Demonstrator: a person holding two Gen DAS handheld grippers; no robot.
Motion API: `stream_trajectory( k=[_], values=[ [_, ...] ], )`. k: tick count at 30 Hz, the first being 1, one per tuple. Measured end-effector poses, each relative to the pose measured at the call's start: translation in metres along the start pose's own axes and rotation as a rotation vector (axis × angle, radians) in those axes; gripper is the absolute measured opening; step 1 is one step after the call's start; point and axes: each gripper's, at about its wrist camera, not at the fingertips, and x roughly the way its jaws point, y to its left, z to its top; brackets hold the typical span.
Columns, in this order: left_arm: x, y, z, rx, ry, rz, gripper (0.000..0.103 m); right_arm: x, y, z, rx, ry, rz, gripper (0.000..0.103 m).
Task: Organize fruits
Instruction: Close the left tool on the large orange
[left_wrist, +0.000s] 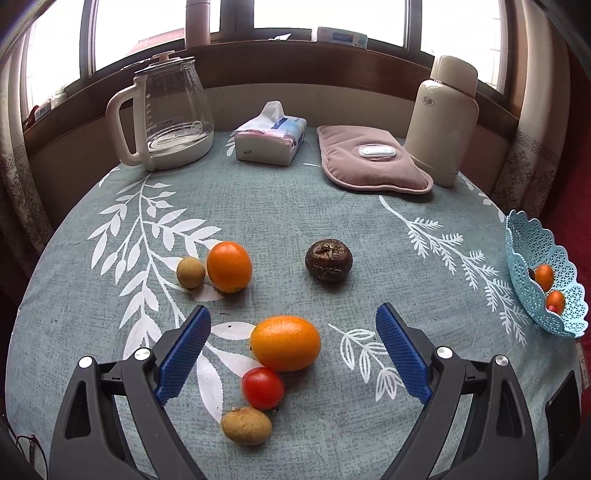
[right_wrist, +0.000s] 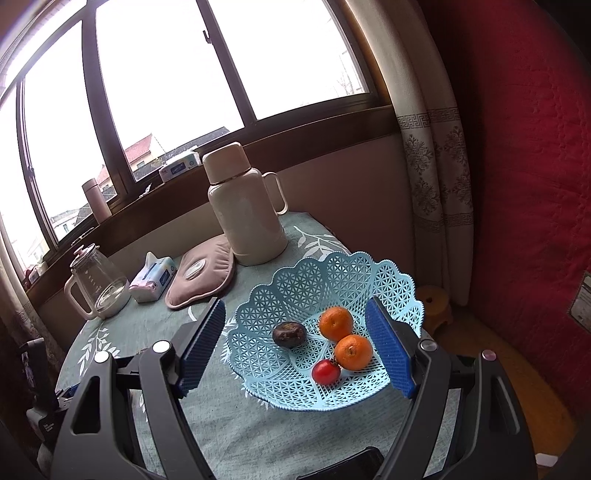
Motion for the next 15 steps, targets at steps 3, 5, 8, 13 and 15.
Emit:
stream_trajectory(
  k=[3, 5, 8, 13, 15],
  values=[
    [0.006, 0.003, -0.002, -0.003, 0.019, 0.01, 0.09, 0.002, 0.001, -0.002, -0.003, 0.005, 0.001, 0.079],
    [0.01, 0.005, -0.003, -0.004, 0.032, 0.013, 0.09, 0.003, 0.002, -0.002, -0.007, 0.008, 0.003, 0.079],
    [0.015, 0.006, -0.005, -0.002, 0.046, 0.027, 0.09, 0.003, 0.004, -0.004, -0.012, 0.012, 0.006, 0.079],
    [0.022, 0.011, -0.006, -0.01, 0.068, 0.044, 0.09, 0.005, 0.006, -0.006, -0.018, 0.021, 0.007, 0.079],
    [0.024, 0.013, -0.007, -0.013, 0.074, 0.045, 0.088, 0.006, 0.007, -0.007, -0.021, 0.024, 0.008, 0.079]
  ],
)
